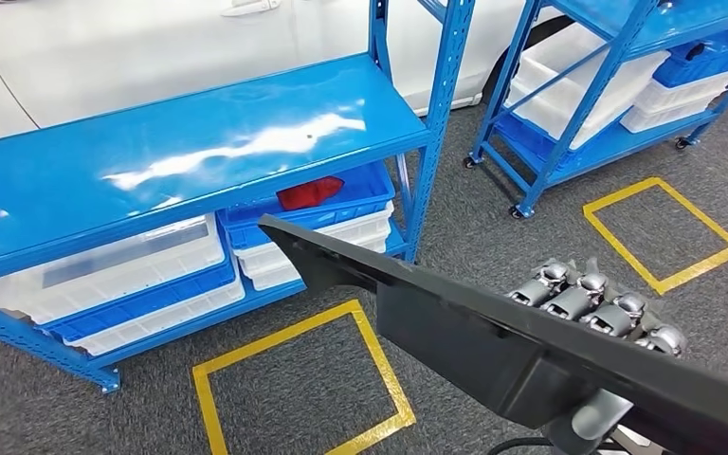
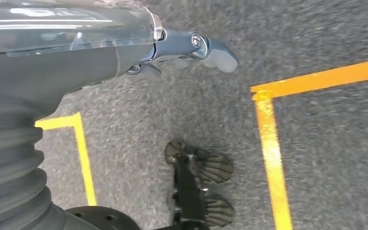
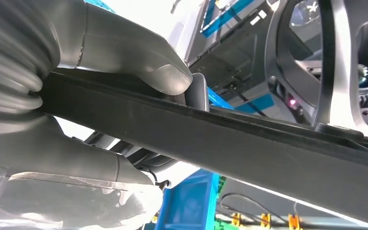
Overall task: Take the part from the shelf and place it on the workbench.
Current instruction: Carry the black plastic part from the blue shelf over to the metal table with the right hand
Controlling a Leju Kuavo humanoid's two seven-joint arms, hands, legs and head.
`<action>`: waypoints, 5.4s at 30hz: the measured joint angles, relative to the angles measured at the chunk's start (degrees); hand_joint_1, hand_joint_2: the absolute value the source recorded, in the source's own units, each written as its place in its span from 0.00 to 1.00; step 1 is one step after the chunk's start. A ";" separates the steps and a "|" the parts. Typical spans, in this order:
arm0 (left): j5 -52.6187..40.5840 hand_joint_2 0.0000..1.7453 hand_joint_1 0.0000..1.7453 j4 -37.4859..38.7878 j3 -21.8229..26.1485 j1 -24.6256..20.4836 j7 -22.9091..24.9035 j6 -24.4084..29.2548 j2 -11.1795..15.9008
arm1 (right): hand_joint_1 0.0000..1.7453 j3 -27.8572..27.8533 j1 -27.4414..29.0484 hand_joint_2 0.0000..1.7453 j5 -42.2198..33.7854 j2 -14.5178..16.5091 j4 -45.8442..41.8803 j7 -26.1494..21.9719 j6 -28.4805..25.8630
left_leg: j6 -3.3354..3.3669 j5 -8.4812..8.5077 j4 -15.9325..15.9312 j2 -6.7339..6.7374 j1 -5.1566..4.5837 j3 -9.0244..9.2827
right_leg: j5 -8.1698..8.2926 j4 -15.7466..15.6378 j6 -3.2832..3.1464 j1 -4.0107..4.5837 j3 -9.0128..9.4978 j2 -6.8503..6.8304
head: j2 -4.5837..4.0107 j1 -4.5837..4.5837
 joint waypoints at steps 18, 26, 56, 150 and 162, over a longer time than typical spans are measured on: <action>0.44 1.00 0.00 -0.11 0.26 0.12 -0.51 0.36 2.52 | 1.00 -0.56 1.07 1.00 -0.11 6.29 1.78 0.00 4.44 | -3.04 -8.58 14.16 2.06 -0.27 -5.57 | 1.26 -3.62 -2.64 -0.25 2.57 -3.38 | 0.00 -0.02; 0.65 1.00 0.00 -0.11 0.25 -0.06 -2.34 -1.54 2.16 | 1.00 -0.94 1.33 1.00 -0.06 7.68 3.46 0.00 5.27 | -1.87 -0.81 1.34 -2.56 -0.16 -0.60 | 1.46 -2.87 -1.66 -0.15 2.08 2.17 | 0.00 -0.01; -0.78 1.00 0.00 -0.07 0.76 -0.14 -1.42 -1.11 -0.66 | 1.00 -4.25 -3.14 1.00 -4.17 8.88 17.15 0.00 13.77 | -1.95 0.02 1.82 -2.96 -0.07 -1.61 | 1.69 -3.19 -2.11 -0.09 1.91 1.72 | 0.00 -0.01; -0.44 1.00 0.00 -0.07 2.84 -0.23 -1.90 -1.35 -1.27 | 1.00 0.90 -0.28 1.00 2.46 7.86 12.25 -0.02 -8.37 | -1.55 -0.35 1.16 -1.77 -0.51 -1.36 | 0.65 -2.98 -1.47 -0.07 2.16 2.75 | 0.00 -0.01; -0.03 1.00 0.00 -0.07 3.13 -0.33 -1.91 -1.38 -1.51 | 1.00 1.92 -0.16 1.00 2.92 7.42 12.71 -0.02 -9.77 | -0.48 -0.24 0.33 5.77 -0.74 -0.78 | -1.05 0.96 0.24 -0.31 0.88 -6.75 | 0.00 0.00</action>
